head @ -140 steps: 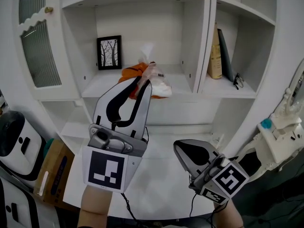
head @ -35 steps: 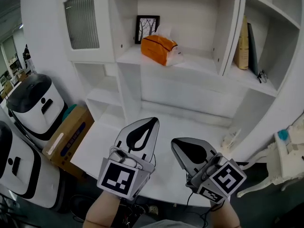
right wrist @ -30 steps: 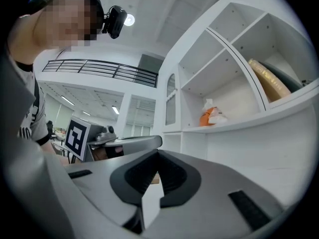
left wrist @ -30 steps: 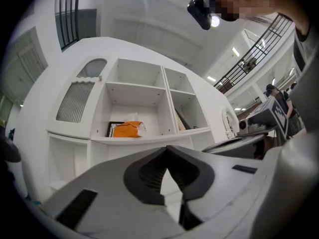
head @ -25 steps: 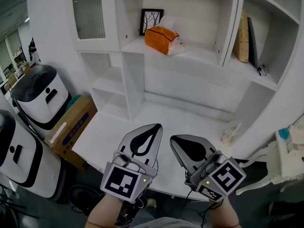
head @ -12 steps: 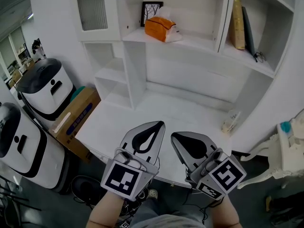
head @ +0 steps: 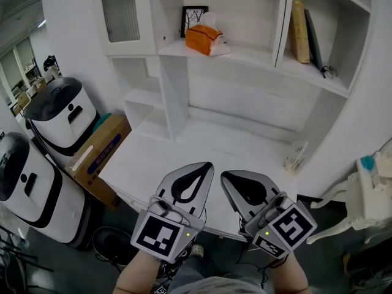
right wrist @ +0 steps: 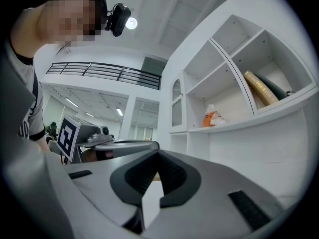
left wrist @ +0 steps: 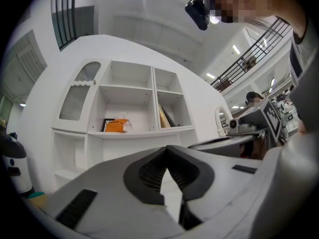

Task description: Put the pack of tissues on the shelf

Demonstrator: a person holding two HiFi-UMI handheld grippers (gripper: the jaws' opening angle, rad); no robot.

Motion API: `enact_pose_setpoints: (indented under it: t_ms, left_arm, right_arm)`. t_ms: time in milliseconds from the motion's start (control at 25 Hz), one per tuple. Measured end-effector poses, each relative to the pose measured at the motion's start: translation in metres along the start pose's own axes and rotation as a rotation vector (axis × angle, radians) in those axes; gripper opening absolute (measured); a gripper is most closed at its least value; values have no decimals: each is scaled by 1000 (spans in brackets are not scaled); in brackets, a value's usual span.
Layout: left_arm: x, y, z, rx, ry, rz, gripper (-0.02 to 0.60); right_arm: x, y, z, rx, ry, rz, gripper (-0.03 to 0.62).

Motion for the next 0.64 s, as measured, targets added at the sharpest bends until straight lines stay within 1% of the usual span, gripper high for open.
enact_pose_setpoints:
  t_ms: [640]
  left_arm:
    - [7,0,3,8,3,-10,18]
  right_arm:
    - [2,-6,5,-17,-3,-5,9]
Point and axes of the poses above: the fingertips, and each gripper's own axes: x forward along the fingers, y to its left, z out of its top, the point moved 4 cm from there along -x, backward along the fingers, and after that the axes turned 8 degrees about z, right-handed, at the moved point
